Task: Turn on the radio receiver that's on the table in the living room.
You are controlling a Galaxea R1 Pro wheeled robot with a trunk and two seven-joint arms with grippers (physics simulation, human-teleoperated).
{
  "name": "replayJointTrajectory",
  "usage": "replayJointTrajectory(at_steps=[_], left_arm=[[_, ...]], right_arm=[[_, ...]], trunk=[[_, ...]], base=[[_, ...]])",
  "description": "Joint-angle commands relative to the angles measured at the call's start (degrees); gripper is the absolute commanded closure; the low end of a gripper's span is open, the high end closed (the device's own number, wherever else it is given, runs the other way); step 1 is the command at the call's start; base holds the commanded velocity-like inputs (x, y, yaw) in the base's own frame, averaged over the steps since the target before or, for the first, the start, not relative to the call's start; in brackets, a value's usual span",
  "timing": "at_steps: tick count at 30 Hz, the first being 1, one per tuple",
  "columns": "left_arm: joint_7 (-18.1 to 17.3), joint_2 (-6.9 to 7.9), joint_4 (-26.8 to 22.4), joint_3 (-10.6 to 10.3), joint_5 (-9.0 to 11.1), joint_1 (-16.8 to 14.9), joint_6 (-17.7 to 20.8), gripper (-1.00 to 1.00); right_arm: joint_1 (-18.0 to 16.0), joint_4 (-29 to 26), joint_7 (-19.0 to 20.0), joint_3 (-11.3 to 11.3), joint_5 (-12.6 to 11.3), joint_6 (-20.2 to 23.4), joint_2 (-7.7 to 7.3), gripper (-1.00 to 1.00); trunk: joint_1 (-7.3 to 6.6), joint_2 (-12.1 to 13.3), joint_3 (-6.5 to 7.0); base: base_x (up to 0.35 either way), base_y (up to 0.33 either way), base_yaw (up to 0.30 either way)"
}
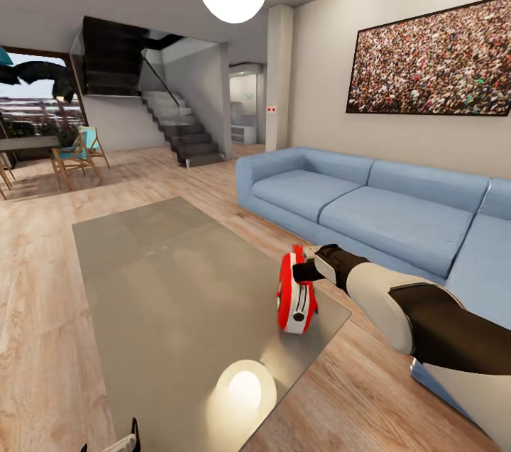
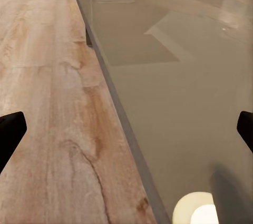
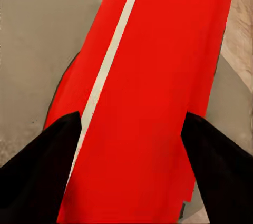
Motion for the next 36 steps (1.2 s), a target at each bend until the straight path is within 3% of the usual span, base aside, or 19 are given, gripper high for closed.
replayJointTrajectory(at_steps=[1,36], left_arm=[[0.01,0.01,0.05,0.18,0.45,0.01,30.7,-1.0],[0.01,0.01,0.04,0.08,0.36,0.01,30.68,-1.0]], right_arm=[[0.01,0.02,-0.15,0.01,0.01,0.0,0.0,1.0],[-0.01,-0.01,-0.09,0.01,0.01,0.0,0.0,1.0]], trunk=[[0.0,0.0,0.0],[0.0,0.0,0.0]], base=[[0.0,0.0,0.0],[0.0,0.0,0.0]])
